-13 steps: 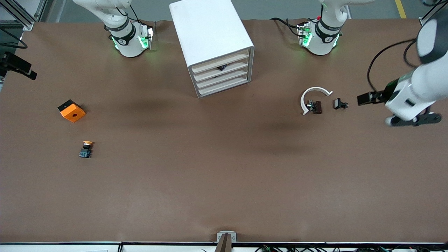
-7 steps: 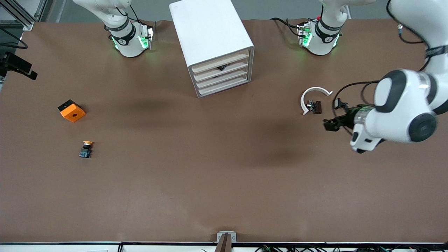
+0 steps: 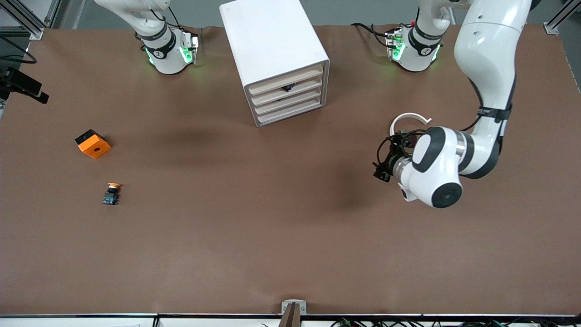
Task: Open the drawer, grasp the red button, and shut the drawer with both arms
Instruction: 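Hook the left gripper onto the drawer handle of the cabinet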
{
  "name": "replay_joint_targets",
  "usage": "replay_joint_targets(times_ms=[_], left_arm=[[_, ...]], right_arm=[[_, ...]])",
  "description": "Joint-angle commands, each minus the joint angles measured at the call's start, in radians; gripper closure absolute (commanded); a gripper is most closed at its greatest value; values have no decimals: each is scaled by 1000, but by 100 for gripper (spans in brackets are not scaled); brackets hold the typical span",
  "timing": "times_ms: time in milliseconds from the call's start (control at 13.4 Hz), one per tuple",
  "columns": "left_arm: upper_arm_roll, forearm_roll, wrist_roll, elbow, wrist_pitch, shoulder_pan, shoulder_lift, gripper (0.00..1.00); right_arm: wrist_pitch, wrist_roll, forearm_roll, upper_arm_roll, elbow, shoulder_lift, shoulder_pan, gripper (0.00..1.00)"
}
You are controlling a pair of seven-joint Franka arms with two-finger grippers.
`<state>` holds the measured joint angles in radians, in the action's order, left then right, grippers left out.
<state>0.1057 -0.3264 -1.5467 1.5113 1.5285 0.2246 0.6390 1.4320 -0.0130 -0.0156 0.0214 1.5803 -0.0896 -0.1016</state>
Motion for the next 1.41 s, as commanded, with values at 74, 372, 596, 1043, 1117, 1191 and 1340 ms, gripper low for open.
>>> replay_joint_targets(times_ms=[74,372,596,1043,1117,1191,1340], left_arm=[[-6,-115,-186,-28,-14,96,42,0],[-6,-308,-439,-23,-21,169,70,0],[-6,-345,-579,-28,-66,232,97,6],[-6,-465,-670,-23,-110,279,143,28],[-6,-473,-690,-22,-110,295,143,33],[-6,-473,-705,-22,-113,314,143,33],[-6,-473,-713,-19,-146,317,143,35]], right_arm=[[5,2,9,-11,15,-21,-6,0],[5,2,9,-11,17,-21,-6,0],[5,2,9,-9,17,-21,-6,0],[4,2,9,-9,15,-19,-6,0],[2,2,9,-9,15,-19,-6,0],[2,2,9,-9,15,-19,-6,0],[1,2,9,-9,15,-19,-6,0]])
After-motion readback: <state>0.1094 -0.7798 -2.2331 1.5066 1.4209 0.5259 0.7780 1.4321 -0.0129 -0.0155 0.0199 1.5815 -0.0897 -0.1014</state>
